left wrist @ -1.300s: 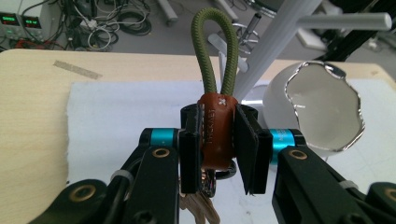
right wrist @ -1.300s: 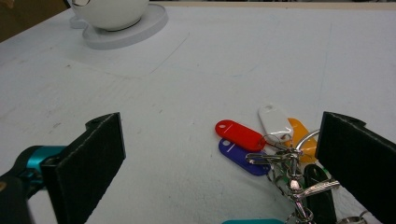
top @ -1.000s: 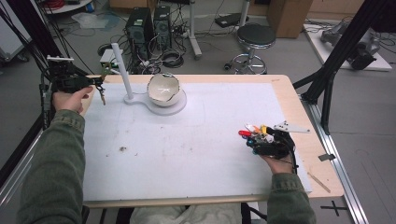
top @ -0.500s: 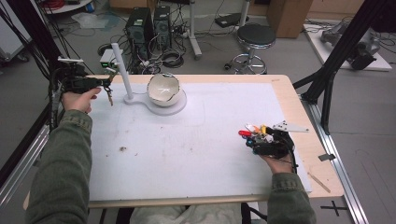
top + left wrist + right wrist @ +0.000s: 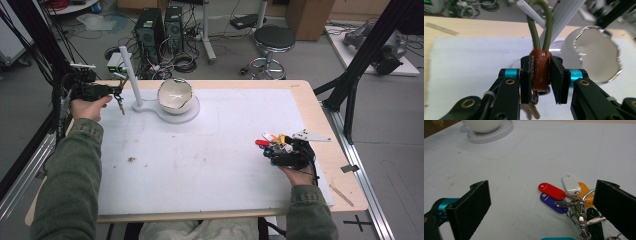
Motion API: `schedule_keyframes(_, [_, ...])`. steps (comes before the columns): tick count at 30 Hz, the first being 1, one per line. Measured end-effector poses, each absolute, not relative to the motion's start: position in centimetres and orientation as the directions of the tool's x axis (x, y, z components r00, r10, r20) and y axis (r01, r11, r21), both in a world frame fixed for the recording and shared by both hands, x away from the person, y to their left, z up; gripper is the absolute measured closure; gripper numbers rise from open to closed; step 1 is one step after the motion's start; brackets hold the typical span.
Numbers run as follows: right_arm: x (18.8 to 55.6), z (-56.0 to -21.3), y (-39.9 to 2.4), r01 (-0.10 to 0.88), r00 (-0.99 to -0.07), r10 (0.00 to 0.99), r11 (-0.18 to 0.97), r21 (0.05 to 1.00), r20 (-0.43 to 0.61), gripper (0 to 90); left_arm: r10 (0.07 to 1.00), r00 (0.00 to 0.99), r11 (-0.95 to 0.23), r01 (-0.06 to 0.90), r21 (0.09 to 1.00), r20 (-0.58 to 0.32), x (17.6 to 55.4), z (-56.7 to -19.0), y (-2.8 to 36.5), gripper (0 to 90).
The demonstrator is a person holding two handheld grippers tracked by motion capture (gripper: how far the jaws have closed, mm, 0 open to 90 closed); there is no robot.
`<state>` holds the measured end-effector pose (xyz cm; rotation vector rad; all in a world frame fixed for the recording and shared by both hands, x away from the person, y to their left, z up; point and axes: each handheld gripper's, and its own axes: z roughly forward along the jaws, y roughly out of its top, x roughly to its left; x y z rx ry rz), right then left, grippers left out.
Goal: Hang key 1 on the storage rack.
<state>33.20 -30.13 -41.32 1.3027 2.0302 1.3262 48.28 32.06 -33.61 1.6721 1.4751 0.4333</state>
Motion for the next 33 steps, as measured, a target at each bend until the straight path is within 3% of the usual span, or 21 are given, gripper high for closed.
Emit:
schedule_keyframes(4, [33.2, -41.3, -30.1, 0.489, -0.495, 0.854, 0.122, 0.864, 0.159, 0.8, 0.959, 0.229, -0.016, 0.628, 0.778, -0.165, 48.1, -33.6, 31.2, 62.7])
schedule_keyframes(8, [33.3, -41.3, -30.1, 0.486, -0.497, 0.853, 0.125, 0.865, 0.157, 0.8, 0.981, 0.134, 0.021, 0.638, 0.769, -0.139, 48.1, -33.8, 31.1, 40.5])
schedule_keyframes(18, [33.3, -41.3, -30.1, 0.486, -0.497, 0.853, 0.124, 0.865, 0.157, 0.8, 0.976, 0.13, 0.053, 0.637, 0.769, -0.175, 47.1, -33.8, 31.5, 3.6])
schedule_keyframes(33, [33.2, -41.3, -30.1, 0.49, -0.496, 0.854, 0.126, 0.863, 0.157, 0.8, 0.959, 0.211, 0.021, 0.617, 0.786, -0.191, 44.6, -33.7, 31.2, 1.6])
